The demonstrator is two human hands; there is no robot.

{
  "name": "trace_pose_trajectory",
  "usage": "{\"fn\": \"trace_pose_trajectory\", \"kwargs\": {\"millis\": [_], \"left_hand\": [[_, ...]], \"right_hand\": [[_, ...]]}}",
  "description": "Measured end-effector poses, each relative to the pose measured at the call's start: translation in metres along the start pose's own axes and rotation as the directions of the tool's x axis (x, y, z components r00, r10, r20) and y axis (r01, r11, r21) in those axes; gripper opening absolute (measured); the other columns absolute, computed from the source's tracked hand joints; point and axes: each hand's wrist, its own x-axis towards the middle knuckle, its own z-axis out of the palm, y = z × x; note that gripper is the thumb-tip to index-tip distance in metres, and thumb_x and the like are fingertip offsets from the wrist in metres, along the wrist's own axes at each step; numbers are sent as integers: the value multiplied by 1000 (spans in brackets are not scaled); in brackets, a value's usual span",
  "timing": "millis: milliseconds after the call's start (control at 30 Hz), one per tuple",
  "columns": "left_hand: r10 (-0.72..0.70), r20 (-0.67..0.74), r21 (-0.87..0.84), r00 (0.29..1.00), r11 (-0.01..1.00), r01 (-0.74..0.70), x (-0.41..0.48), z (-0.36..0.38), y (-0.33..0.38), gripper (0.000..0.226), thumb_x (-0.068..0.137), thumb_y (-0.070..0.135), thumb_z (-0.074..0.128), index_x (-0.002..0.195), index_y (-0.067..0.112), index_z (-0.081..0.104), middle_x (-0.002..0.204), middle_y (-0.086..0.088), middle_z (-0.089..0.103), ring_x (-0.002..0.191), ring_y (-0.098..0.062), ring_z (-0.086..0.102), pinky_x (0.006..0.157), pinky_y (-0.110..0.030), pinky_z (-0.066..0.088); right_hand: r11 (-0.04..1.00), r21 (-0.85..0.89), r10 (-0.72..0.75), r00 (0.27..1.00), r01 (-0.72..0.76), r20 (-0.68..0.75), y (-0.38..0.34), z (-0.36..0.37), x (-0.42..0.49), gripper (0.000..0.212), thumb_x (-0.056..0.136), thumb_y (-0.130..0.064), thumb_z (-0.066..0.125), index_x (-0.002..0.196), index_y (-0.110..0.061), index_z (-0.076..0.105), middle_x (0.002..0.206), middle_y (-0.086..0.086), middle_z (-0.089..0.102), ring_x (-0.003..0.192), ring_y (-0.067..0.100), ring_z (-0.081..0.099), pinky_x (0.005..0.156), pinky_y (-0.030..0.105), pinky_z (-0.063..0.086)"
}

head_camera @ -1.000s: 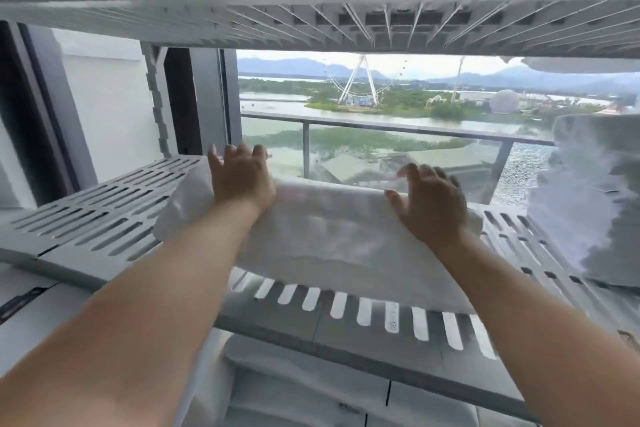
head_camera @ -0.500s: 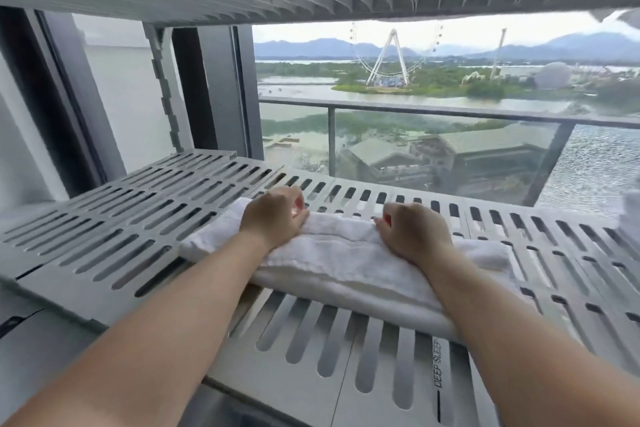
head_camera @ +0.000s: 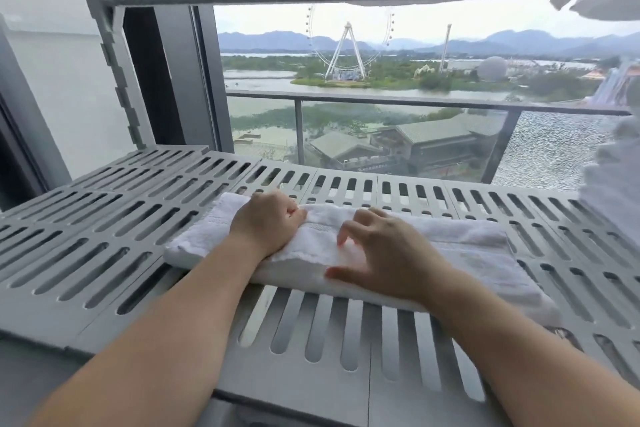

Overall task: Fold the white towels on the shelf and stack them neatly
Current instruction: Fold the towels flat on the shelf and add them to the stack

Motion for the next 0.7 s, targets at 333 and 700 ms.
{"fn": "trace_pose_trajectory", "kwargs": {"millis": [333, 700], "left_hand": [[49, 82, -118, 995, 992, -39, -3, 3, 3, 62, 97, 57, 42, 52, 14, 47, 51, 4, 57, 61, -16, 59, 58, -30, 40], [230, 231, -114, 945, 971, -208, 2, -1, 6, 63, 97, 64, 32, 63, 25, 66, 97, 14, 74, 83, -12, 66, 82, -41, 53]], "right_hand": [[990, -77, 107, 983, -120, -150, -14, 17, -2, 23, 93, -42, 55, 98, -21, 64, 101, 1, 63, 102, 25, 58, 81, 37, 48], [966, 98, 242, 970, -238, -30, -6, 18, 4, 46, 82, -61, 55, 122, -39, 52, 120, -8, 59, 116, 16, 54, 86, 32, 44]]}}
